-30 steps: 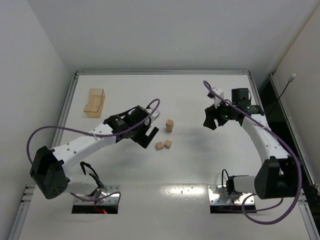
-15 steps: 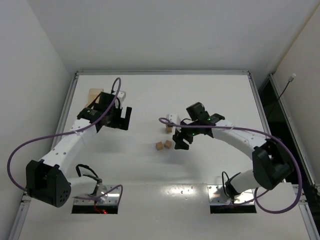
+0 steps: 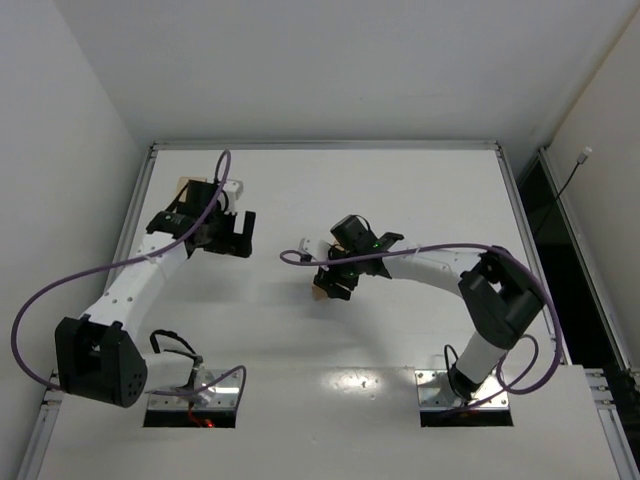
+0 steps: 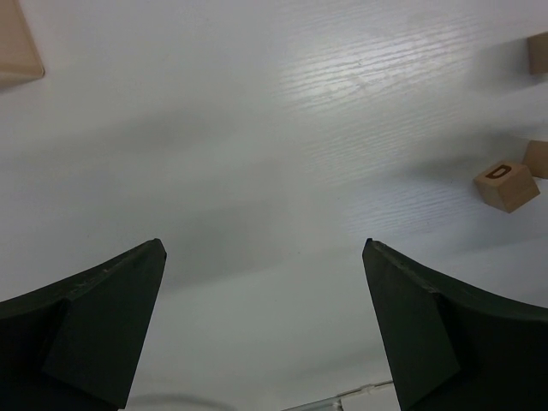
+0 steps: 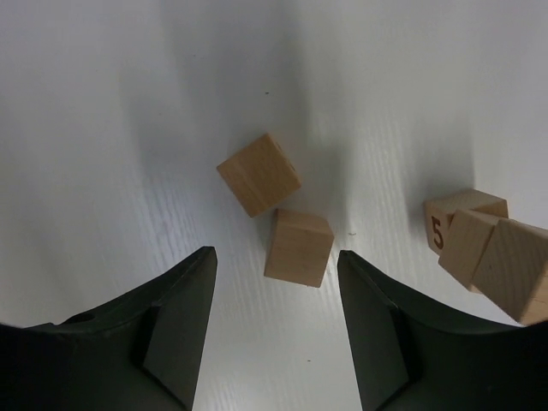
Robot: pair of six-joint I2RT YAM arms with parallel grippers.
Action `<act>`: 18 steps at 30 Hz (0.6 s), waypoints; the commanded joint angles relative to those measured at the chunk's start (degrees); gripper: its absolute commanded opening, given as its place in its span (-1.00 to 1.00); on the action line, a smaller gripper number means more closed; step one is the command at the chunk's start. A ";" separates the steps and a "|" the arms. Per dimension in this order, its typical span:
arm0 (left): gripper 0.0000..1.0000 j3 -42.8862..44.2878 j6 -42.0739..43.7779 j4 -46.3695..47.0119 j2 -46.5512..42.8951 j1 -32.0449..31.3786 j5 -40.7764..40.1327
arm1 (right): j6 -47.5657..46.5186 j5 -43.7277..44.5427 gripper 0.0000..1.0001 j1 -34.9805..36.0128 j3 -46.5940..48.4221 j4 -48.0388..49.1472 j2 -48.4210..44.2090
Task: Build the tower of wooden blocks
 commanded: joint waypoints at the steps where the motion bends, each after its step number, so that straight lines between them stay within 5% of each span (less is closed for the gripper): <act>1: 0.99 2.42 0.95 0.12 0.24 1.18 2.79 | 2.16 2.07 0.11 0.08 3.18 0.25 0.28; 18: 0.99 4.26 -0.64 0.65 3.84 2.33 5.52 | 1.46 4.45 0.04 -0.44 6.00 -5.38 4.23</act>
